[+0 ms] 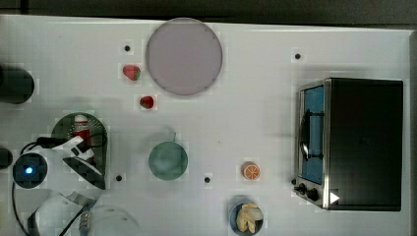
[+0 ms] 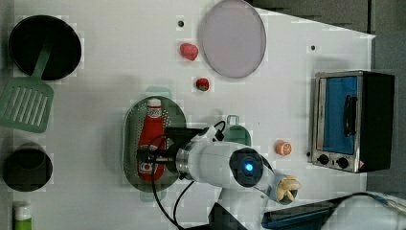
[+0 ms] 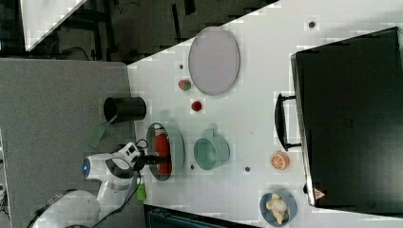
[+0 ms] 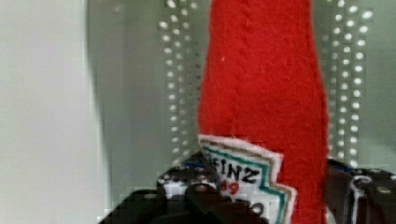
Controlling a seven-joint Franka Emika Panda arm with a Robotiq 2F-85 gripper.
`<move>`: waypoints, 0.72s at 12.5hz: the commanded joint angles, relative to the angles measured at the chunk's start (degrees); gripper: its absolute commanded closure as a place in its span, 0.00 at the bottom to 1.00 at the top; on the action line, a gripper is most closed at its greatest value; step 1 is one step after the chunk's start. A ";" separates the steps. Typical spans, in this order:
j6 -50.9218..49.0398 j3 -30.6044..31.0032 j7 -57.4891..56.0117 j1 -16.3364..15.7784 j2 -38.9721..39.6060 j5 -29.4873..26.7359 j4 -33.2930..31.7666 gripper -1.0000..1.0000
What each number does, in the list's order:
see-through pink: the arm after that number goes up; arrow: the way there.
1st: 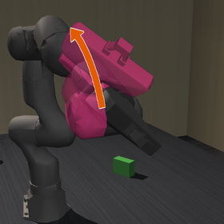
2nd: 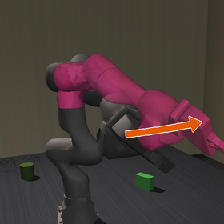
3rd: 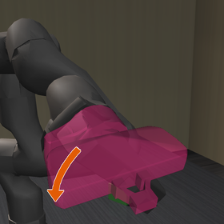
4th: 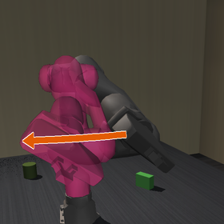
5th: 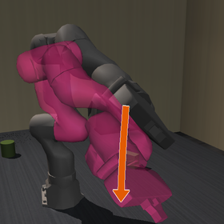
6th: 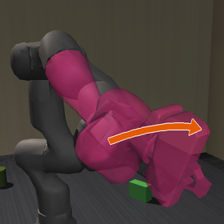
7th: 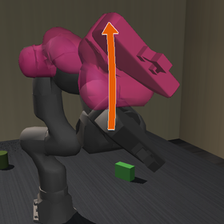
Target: Pick ketchup from strainer and place it on the table
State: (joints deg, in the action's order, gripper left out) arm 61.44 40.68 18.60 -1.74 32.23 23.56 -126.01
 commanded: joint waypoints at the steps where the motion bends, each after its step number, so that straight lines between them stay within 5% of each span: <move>1: -1.27 5.78 2.41 3.55 -7.78 -5.03 0.96 0.40; 9: -26.06 10.50 -12.67 13.76 -22.81 -26.40 10.20 0.40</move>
State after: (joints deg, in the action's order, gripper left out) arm 36.37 52.12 11.93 8.48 9.26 -1.15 -116.83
